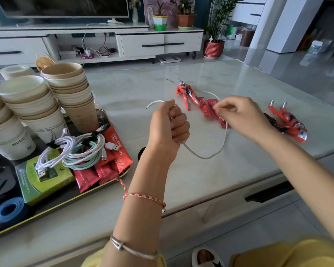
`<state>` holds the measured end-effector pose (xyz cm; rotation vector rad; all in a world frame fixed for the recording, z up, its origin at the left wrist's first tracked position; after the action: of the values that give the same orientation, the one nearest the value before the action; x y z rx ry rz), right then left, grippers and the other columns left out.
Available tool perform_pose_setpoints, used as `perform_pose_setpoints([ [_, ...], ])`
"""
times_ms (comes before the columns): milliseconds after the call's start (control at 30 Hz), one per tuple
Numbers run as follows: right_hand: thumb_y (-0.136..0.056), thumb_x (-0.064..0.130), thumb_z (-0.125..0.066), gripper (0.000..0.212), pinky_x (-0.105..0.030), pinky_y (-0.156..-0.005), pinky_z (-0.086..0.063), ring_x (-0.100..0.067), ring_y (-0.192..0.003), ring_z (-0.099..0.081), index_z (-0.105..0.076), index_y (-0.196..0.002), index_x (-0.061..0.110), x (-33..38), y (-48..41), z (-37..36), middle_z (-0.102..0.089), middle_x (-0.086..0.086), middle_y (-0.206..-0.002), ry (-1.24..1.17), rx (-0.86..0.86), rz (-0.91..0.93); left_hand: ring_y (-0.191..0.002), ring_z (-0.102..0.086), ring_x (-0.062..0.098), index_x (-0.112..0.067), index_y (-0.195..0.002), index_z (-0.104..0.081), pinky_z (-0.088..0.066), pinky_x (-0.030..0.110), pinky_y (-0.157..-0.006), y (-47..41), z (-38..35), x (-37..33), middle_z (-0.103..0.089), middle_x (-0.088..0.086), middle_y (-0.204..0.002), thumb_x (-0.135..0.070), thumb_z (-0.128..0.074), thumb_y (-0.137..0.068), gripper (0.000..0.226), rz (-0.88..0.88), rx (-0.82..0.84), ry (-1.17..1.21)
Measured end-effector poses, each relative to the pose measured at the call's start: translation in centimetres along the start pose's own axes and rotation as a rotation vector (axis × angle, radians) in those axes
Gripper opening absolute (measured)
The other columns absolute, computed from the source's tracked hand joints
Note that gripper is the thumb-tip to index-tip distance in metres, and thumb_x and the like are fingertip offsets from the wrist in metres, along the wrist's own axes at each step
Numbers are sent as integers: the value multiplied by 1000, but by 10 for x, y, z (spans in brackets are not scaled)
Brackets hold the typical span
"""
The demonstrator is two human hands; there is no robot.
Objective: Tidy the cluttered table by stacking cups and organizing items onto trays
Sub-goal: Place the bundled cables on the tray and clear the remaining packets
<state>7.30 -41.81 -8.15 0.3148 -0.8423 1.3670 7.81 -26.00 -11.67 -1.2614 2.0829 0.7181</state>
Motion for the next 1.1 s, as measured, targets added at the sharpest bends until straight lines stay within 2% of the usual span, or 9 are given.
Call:
perform_pose_setpoints([
  [67, -91, 25, -55, 23, -22, -72, -48, -9, -77, -60, -65, -97, 5, 23, 19, -33, -69, -9, -91, -260, 339, 32, -28, -14, 5, -22, -43, -26, -10, 15, -27, 1, -2, -2, -17, -8, -35, -26, -32, -93, 50, -9, 38, 67],
  [133, -85, 41, -48, 38, -20, -72, -52, -10, -74, -65, -63, -99, 8, 30, 41, -60, -71, -8, -83, -367, 646, -20, -27, -14, 6, -21, -40, -27, -10, 17, -28, 2, -1, -5, -17, -8, -34, -28, -32, -94, 54, -28, 59, 134],
  [200, -85, 40, -46, 35, -18, -66, -52, -14, -69, -65, -63, -95, 11, 30, 55, -72, -69, -7, -70, -373, 799, -36, -27, -15, 6, -21, -39, -28, -10, 19, -29, 3, 3, -10, -17, -7, -34, -27, -31, -94, 56, -44, 79, 197],
  [300, -87, 31, -50, 25, -19, -62, -42, -14, -57, -55, -68, -85, 15, 27, 58, -71, -54, 0, -56, -416, 872, -6, -26, -19, 6, -20, -36, -29, -12, 19, -30, 4, 6, -15, -20, -7, -33, -26, -27, -95, 59, -40, 119, 280],
  [434, -80, 32, -55, 23, -17, -54, -35, -13, -55, -40, -74, -81, 20, 30, 58, -67, -50, 3, -55, -529, 953, -8, -29, -22, 7, -19, -39, -32, -16, 18, -32, 5, 10, -17, -22, -7, -36, -25, -29, -94, 55, -26, 103, 357],
  [700, -88, 21, -60, 17, -15, -48, -30, -6, -49, -38, -73, -77, 21, 38, 78, -88, -48, 8, -53, -201, 1188, 117, -28, -21, 5, -18, -40, -40, -15, 16, -31, 6, 9, -14, -23, -8, -35, -29, -32, -95, 57, 24, 82, 296],
  [901, -90, 32, -58, 25, -15, -47, -33, -8, -44, -38, -70, -70, 24, 20, 70, -99, -49, 7, -49, 63, 1136, 66, -27, -16, 6, -19, -43, -41, -11, 16, -31, 12, 7, -14, -26, -8, -33, -31, -31, -95, 54, 97, 166, 298],
  [1001, -89, 44, -54, 38, -15, -47, -36, -7, -42, -42, -66, -63, 20, 3, 48, -99, -49, 7, -47, 211, 951, 26, -30, -9, 9, -21, -46, -45, -18, 24, -28, 21, 3, -16, -33, -5, -32, -30, -32, -89, 46, 176, 277, 243],
  [1101, -88, 39, -58, 31, -18, -48, -33, -7, -43, -44, -64, -63, 22, -7, 26, -90, -49, 5, -48, 267, 765, 86, -27, -9, 10, -17, -56, -57, -16, 22, -26, 29, 1, -13, -37, -5, -33, -28, -33, -88, 41, 261, 311, 141],
])
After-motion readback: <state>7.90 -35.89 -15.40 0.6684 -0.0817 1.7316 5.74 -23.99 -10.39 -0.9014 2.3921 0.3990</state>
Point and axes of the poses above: each hand's wrist, its own y-axis away from the middle knuckle, its own z-axis out of the back of the hand, x = y × z, the point moved 8 cm from there along -y, towards the middle knuckle
